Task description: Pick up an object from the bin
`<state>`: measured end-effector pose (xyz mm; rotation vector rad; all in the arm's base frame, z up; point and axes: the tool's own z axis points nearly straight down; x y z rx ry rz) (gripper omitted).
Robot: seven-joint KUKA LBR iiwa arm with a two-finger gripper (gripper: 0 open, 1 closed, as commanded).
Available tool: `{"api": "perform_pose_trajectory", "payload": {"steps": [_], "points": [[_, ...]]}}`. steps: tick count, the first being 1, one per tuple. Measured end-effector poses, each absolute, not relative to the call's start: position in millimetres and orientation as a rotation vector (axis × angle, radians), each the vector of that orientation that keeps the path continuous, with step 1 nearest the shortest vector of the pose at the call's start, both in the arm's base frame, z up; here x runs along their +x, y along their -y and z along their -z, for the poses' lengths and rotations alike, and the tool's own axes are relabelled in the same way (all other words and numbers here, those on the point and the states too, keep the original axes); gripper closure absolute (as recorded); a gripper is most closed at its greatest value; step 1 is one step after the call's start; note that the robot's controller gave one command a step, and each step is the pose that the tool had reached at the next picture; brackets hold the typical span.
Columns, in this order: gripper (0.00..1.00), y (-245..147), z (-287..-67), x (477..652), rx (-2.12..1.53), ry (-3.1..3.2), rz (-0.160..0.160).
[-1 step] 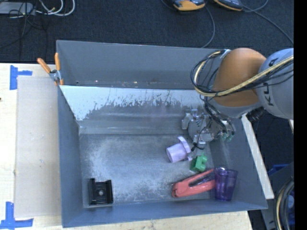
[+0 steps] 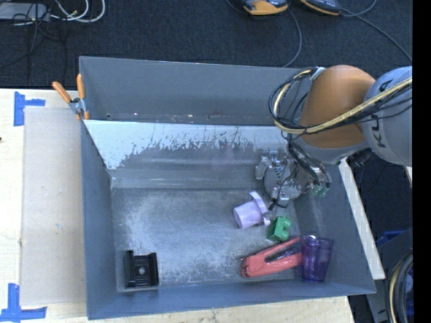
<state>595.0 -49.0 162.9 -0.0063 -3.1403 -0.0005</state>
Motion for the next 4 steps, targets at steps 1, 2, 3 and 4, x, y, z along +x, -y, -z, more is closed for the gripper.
{"api": "perform_pose_trajectory", "payload": {"steps": [1, 2, 3, 4], "points": [[0.0, 28.2, -109.9, 606.7, -0.017, 3.141, 0.001], [1.0, 19.8, -91.7, 598.3, -0.084, 3.136, 0.002], [1.0, 19.1, -104.5, 596.0, -0.105, 3.137, 0.002], [1.0, 63.2, -92.1, 590.3, -0.116, 3.133, 0.006]]}}
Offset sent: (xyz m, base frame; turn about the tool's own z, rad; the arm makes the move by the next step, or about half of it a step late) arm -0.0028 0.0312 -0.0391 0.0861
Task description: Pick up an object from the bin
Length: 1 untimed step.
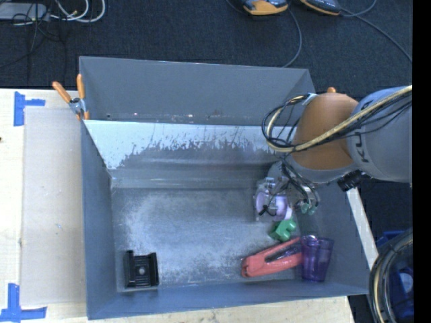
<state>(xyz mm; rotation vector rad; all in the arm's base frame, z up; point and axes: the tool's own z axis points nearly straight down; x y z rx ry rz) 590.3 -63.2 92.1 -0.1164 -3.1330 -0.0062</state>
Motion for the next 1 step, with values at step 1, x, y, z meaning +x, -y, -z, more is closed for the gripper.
{"api": "perform_pose_trajectory", "payload": {"steps": [1], "points": [[1.0, 74.2, -73.8, 606.1, -0.118, 3.108, 0.021]]}}
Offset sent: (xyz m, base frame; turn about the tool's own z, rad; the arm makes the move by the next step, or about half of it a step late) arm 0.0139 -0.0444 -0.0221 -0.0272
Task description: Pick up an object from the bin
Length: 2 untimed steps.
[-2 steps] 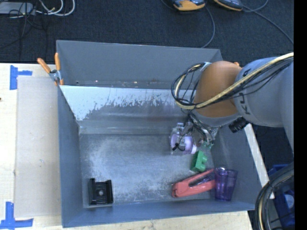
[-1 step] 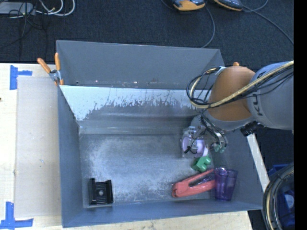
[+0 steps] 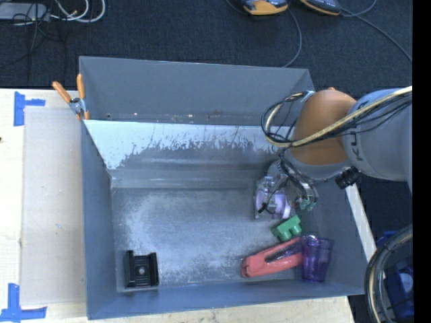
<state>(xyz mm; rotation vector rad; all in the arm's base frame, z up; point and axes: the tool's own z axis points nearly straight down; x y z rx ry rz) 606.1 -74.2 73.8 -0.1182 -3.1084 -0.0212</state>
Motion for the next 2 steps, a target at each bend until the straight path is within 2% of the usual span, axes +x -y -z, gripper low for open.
{"api": "perform_pose_trajectory", "payload": {"steps": [1, 2], "points": [[1.0, 83.2, -68.2, 604.7, -0.074, 3.108, 0.039], [1.0, 110.5, -68.1, 584.5, -0.121, 3.098, 0.036]]}}
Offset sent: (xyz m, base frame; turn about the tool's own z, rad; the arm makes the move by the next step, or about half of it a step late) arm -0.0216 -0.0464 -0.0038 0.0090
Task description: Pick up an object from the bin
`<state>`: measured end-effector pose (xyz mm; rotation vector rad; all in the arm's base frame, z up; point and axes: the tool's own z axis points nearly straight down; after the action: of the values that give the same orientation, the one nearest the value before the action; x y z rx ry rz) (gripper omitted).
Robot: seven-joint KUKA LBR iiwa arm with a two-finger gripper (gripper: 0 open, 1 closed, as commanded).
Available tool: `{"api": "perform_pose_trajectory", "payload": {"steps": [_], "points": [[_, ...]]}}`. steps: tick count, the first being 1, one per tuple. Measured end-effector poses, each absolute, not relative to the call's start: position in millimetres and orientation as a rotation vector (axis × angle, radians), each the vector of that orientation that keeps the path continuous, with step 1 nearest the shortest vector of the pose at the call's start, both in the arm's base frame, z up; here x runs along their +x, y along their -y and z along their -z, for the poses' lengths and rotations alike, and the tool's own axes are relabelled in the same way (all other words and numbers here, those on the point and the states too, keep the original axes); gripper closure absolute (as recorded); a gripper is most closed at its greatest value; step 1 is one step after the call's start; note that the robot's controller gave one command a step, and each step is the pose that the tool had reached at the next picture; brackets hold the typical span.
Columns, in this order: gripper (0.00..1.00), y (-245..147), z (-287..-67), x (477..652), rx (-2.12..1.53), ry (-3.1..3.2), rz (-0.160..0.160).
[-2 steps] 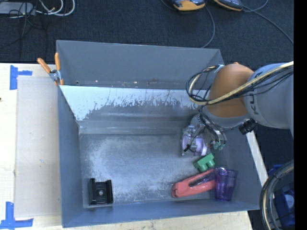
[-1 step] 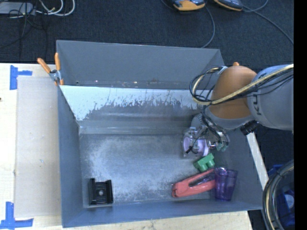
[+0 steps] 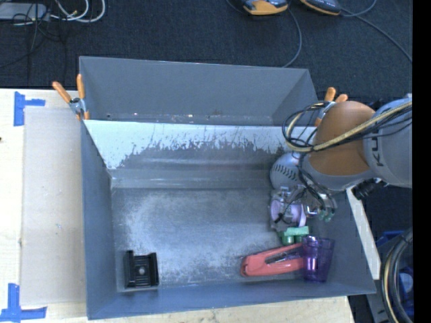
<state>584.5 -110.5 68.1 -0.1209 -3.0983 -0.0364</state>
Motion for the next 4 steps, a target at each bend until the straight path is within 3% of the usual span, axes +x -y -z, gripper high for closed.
{"api": "perform_pose_trajectory", "payload": {"steps": [1, 2, 3, 4], "points": [[1.0, 127.2, -70.7, 588.7, -0.097, 3.095, 0.083], [1.0, 114.0, -70.4, 589.4, -0.084, 3.097, 0.048], [1.0, 118.1, -70.7, 587.8, -0.092, 3.095, 0.052], [1.0, 128.6, -89.7, 577.4, 0.03, 3.102, 0.061]]}}
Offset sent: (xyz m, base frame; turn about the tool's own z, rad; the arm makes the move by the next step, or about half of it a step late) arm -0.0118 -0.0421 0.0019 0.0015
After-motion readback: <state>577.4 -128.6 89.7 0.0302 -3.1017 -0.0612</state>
